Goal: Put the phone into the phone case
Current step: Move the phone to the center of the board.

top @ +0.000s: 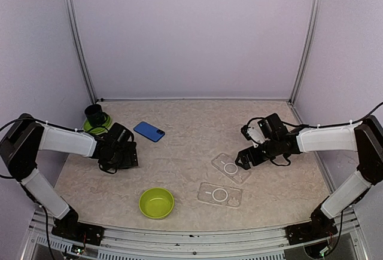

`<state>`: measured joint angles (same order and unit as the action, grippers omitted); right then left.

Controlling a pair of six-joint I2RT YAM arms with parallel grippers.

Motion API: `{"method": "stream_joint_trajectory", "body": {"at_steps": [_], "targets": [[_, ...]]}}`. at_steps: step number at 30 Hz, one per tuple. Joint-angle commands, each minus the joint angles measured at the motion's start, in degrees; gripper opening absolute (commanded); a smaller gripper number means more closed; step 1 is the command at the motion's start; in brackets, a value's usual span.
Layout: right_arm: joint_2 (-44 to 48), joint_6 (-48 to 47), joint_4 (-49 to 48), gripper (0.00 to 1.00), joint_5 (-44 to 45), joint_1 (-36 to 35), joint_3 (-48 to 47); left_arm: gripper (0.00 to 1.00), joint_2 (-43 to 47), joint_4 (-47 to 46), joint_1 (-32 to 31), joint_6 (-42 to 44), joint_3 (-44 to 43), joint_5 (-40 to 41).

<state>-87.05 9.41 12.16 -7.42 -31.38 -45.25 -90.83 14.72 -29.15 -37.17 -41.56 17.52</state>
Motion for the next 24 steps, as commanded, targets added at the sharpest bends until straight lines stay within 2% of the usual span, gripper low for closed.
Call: {"method": "stream_joint_trajectory", "body": {"at_steps": [1, 6, 13, 24], "targets": [[1.3, 0.6, -1.4, 0.99, 0.3, -0.8, 0.5, 0.95, -2.0, 0.9, -0.9, -0.9, -0.8, 1.2], [1.2, 0.3, -1.2, 0.99, 0.5, -0.7, 0.3, 0.81, -2.7, 0.5, -1.7, -1.4, -0.8, 0.8], [1.6, 0.2, -1.2, 0.99, 0.7, -0.8, 0.5, 0.72, -3.3, 1.2, -5.7, -3.6, -1.6, 0.1], [0.8, 0.6, -1.4, 0.99, 0.1, -0.8, -0.4, 0.71, -4.1, 2.4, -15.7, -15.5, -6.4, -4.2]]}}
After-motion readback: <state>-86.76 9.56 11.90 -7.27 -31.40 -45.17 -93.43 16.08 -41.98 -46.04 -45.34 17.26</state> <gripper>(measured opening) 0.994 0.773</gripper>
